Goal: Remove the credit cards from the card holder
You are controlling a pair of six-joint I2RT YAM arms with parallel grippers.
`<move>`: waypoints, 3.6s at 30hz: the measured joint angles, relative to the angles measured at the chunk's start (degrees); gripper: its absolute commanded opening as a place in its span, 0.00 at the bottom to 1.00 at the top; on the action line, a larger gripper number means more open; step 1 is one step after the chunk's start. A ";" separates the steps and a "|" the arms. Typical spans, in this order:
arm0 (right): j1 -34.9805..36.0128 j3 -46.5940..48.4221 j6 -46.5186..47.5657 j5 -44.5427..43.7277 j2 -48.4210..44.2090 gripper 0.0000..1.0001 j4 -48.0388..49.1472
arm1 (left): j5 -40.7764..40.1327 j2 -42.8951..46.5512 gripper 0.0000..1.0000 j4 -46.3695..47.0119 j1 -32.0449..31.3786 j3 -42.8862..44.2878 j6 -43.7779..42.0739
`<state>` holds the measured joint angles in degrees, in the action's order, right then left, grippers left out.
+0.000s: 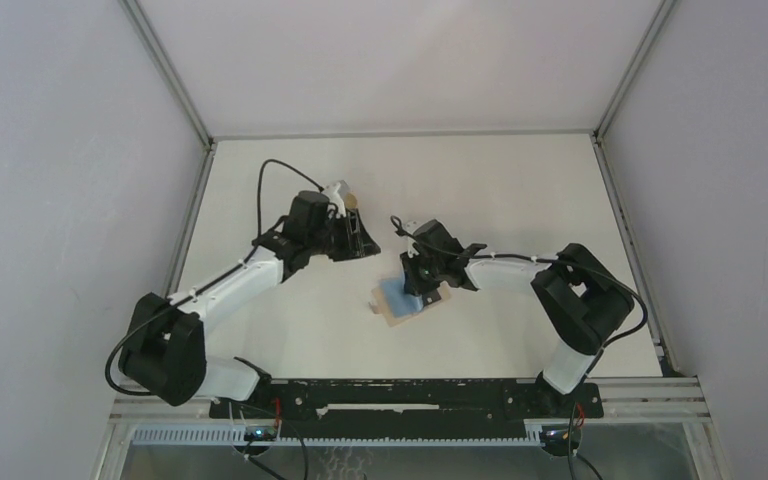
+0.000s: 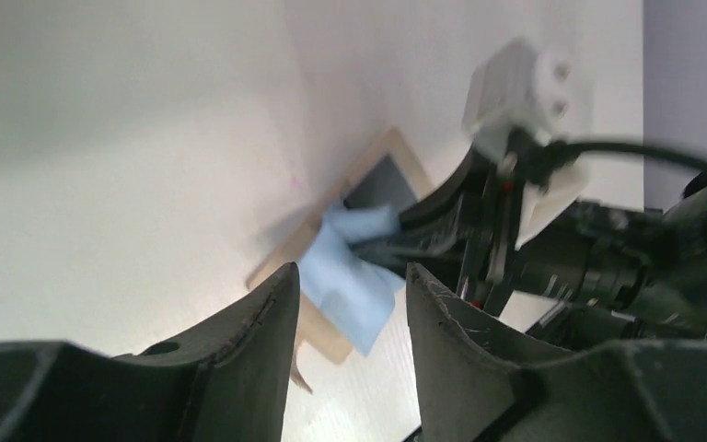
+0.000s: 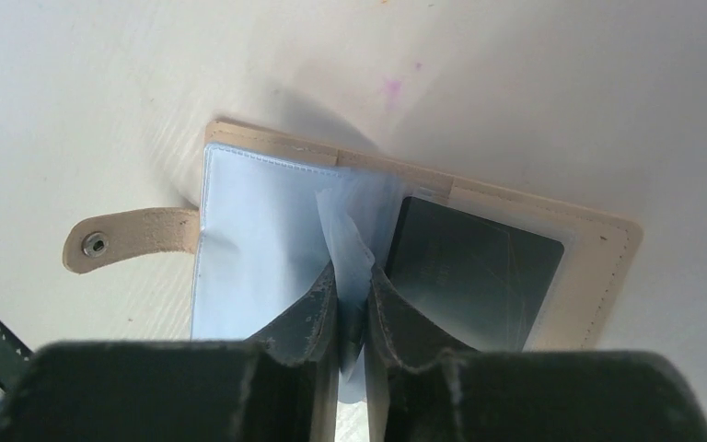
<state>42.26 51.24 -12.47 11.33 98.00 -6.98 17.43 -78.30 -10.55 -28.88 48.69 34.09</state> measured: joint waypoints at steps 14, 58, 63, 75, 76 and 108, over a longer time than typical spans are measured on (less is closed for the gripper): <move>1.81 -1.25 9.49 4.09 -6.23 0.00 -1.51 | 5.55 -7.74 0.52 -1.27 1.57 2.73 3.54; 4.76 -1.25 14.19 1.14 -12.09 0.00 -6.12 | 15.21 -11.06 0.58 20.57 -1.90 -9.99 27.91; 4.81 -0.81 14.82 5.33 -12.83 0.00 -8.09 | 12.92 -13.29 0.59 19.37 -2.23 -10.01 24.76; 3.48 7.48 16.33 18.69 -16.70 0.00 -14.67 | 17.73 -12.46 0.60 28.76 0.57 -10.75 22.95; 3.48 7.48 16.39 19.04 -16.70 0.00 -15.06 | 18.80 -12.26 0.61 29.90 0.59 -10.75 23.41; 3.69 7.48 17.27 18.67 -17.77 0.00 -21.20 | 33.92 -16.94 0.00 35.43 -6.58 -10.19 31.76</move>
<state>45.95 58.72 4.80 30.00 80.23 -28.18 51.35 -95.24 24.88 -35.46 38.50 65.84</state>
